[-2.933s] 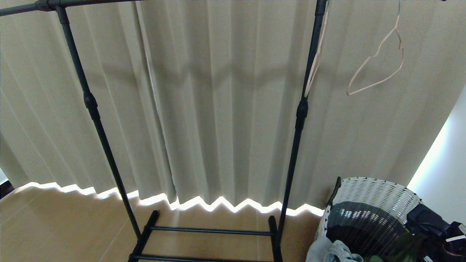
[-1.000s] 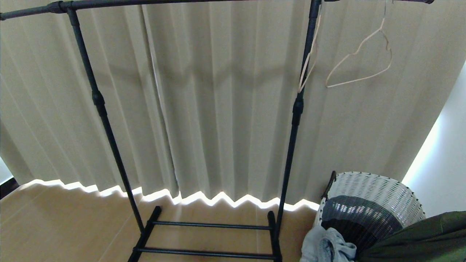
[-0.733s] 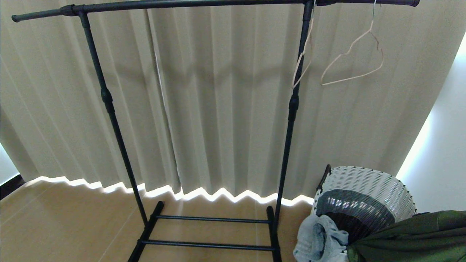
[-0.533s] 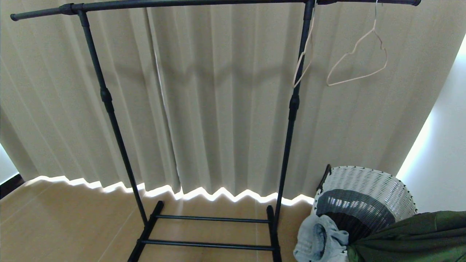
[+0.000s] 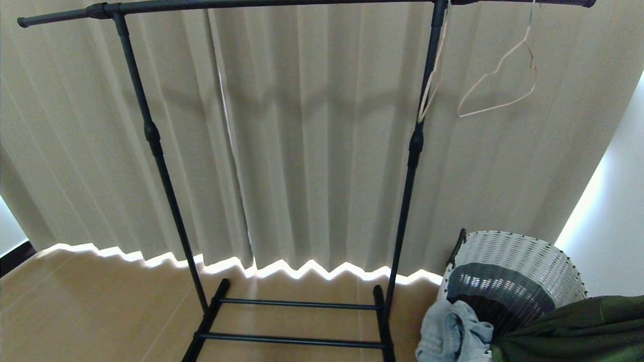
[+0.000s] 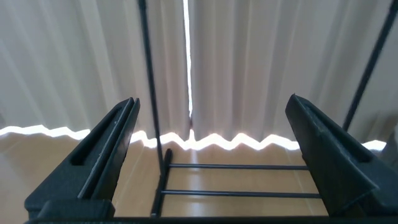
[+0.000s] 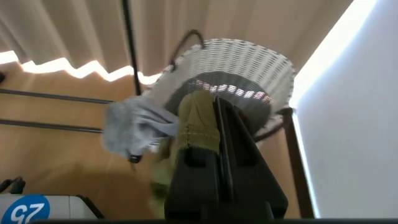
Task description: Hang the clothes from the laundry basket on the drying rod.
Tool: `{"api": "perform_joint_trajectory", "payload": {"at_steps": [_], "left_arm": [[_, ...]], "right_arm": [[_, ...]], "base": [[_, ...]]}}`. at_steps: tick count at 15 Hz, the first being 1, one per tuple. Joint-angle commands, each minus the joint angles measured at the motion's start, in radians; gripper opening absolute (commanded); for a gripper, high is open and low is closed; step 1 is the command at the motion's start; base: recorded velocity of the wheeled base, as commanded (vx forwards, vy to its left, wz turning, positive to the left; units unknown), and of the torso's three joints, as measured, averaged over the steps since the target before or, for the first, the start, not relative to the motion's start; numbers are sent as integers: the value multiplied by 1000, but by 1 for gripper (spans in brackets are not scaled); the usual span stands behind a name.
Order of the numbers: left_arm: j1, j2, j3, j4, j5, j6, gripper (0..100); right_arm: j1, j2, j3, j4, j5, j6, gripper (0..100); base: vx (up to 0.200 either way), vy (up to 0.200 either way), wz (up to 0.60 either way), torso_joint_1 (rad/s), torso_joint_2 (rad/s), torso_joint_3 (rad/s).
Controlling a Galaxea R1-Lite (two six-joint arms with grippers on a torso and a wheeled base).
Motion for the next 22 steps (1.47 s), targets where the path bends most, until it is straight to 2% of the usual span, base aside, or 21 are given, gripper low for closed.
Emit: {"api": "perform_joint_trajectory", "payload": {"at_steps": [1, 7, 15, 18, 22], "left_arm": [[0, 0, 0, -1, 1, 0, 100], [0, 0, 0, -1, 1, 0, 100], [0, 1, 0, 1, -5, 41, 100], [0, 1, 0, 1, -16, 86, 100], [0, 0, 0, 1, -39, 81, 100]], "right_arm": [[-1, 1, 1, 0, 1, 0, 0], [-1, 1, 3, 0, -1, -2, 0], [-1, 1, 0, -3, -1, -31, 0], [1, 1, -2, -3, -1, -43, 0], [15, 3, -32, 1, 7, -68, 0]], "base": [[0, 200, 0, 2, 2, 7], [0, 200, 0, 1, 2, 5], [0, 0, 0, 0, 0, 0], [0, 0, 0, 0, 0, 0], [0, 0, 0, 0, 0, 0]]}}
